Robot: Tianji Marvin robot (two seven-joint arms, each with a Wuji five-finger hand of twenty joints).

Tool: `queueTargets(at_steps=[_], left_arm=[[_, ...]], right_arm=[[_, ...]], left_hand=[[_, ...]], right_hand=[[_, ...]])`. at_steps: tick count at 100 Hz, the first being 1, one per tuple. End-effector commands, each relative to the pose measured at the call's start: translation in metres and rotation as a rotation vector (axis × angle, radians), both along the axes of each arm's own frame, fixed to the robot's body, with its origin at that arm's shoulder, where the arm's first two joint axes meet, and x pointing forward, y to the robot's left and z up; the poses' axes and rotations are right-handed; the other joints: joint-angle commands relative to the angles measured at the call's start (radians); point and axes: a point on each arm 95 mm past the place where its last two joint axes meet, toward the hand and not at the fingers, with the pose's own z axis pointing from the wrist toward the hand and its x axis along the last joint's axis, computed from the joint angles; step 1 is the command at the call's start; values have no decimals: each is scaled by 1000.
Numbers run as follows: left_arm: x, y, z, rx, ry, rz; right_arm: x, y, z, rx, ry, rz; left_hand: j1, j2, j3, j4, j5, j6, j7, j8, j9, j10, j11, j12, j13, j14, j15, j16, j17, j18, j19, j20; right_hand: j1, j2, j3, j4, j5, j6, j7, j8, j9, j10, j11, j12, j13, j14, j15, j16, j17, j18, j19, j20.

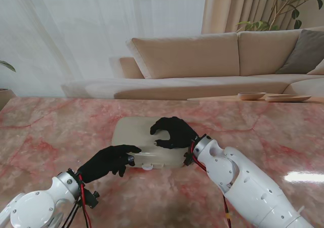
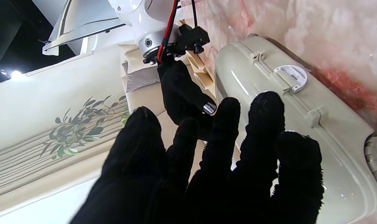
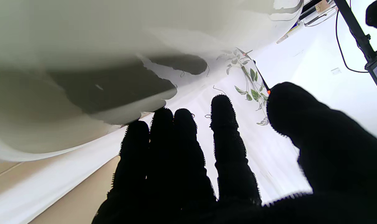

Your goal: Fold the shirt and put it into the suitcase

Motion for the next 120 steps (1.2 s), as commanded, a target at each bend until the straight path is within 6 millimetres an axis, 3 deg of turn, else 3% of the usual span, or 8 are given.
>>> queueTargets(at_steps=[1,60,78,97,108,109,113,120], left_arm=[[-5,1,-11,4,47,-3],[-19,13,-40,11,262,-63],[-16,11,-52,-20,355,-99],[-11,7,-64,-33,437,-142],[-9,6,-71,-41,486,-152],[-8,6,-72,-41,490,-151],[-7,5,-75,-43,510,-153],[-6,4,-80,-50,537,-150]], right_arm=[[-7,-2,-26,-46,68,9],[-7,-5,-42,-129,42,72],[-9,-6,-41,-132,55,70],[-11,-7,-39,-133,63,69],[-11,-7,-40,-134,69,67],[-11,-7,-40,-134,69,67],[-11,-7,-40,-134,71,66],[-11,-7,-40,-135,73,66]], left_hand=[[-6,51,-31,11,17,13,9,-3,40,-7,33,18,45,40,63,19,35,16,80,39],[-10,69,-31,13,-21,56,-18,-39,94,-4,163,87,134,30,219,29,154,4,196,64],[16,76,-29,16,-123,135,-108,-154,150,-67,307,166,209,26,323,36,239,2,281,64],[62,70,-25,21,-167,185,-118,-203,217,-145,481,211,326,-15,484,11,383,-33,432,-10],[83,77,-20,22,-182,185,-128,-209,217,-142,504,217,345,-33,517,12,412,-49,464,-26],[92,80,-20,22,-184,186,-129,-210,222,-168,514,220,352,-38,526,12,423,-52,473,-30],[107,86,-15,23,-204,180,-139,-214,221,-176,519,221,356,-43,534,11,430,-55,481,-36],[204,105,-8,24,-268,144,-169,-229,209,-179,533,228,360,-70,564,17,444,-72,502,-52]], right_hand=[[-42,18,-16,-41,14,-13,20,-2,2,-8,-6,4,14,38,2,-20,32,99,0,-14],[-53,29,-21,-43,55,-18,33,1,29,-19,-1,10,11,32,18,-24,28,84,11,-5],[-50,17,-8,-43,56,-24,36,0,26,-20,-3,9,11,30,18,-27,28,82,10,-7],[-51,15,-4,-43,53,-28,38,0,23,-24,-3,9,10,25,16,-29,28,82,10,-9],[-50,16,-6,-43,50,-29,40,0,21,-24,-3,10,7,23,14,-29,26,80,9,-10],[-50,16,-7,-43,50,-28,41,0,19,-25,-3,9,7,24,14,-30,26,79,9,-10],[-50,18,-7,-43,49,-28,41,0,19,-25,-3,10,7,23,14,-29,26,78,8,-10],[-49,19,-11,-43,48,-25,41,0,18,-24,-3,10,5,24,13,-30,26,78,7,-11]])
